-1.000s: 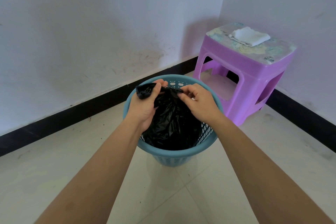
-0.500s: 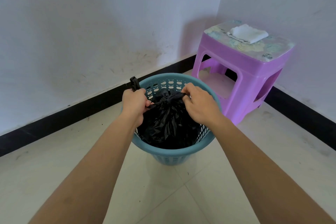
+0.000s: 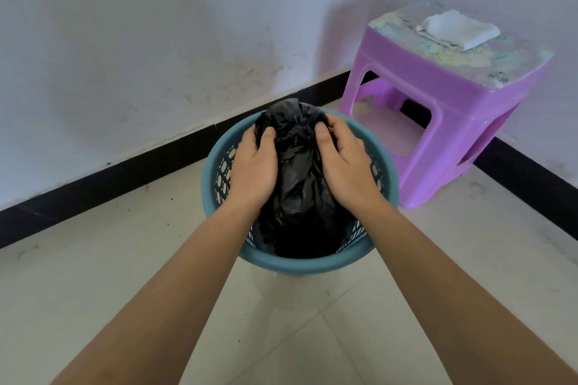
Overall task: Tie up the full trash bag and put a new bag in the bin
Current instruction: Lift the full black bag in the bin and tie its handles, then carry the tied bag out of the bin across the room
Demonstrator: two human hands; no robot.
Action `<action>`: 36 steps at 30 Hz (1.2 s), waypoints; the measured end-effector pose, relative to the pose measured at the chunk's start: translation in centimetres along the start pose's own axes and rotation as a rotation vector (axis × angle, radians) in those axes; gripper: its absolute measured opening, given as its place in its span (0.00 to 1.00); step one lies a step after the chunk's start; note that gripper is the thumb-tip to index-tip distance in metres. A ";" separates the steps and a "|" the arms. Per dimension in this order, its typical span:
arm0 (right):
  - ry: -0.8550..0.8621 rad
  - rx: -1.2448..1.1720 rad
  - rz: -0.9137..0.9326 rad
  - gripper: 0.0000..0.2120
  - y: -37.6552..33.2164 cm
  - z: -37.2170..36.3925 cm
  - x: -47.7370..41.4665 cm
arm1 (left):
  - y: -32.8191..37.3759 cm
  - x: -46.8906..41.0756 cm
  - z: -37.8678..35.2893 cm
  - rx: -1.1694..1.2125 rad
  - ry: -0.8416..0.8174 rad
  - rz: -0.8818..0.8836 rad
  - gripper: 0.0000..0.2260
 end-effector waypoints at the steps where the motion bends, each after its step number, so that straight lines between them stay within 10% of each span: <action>1: -0.028 0.091 -0.025 0.18 0.7 0.0 -0.3 | 0.0 -0.1 -0.1 0.003 0.027 -0.025 0.17; 18: -0.165 0.118 -0.221 0.21 -2.0 0.3 1.8 | 1.3 2.7 0.3 -0.406 0.022 -0.223 0.19; 36: -0.675 0.303 0.139 0.36 -69.4 5.2 -6.5 | 55.2 15.7 41.9 -0.584 0.345 -0.265 0.17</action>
Point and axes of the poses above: each hand's wrist, its own x-axis away from the middle knuckle, its own z-axis out of the back of the hand, y = z × x, the point moved 5 cm from there along -x, towards the middle knuckle, and after that the axes turned 14 degrees about -x, right-handed, at the moved point
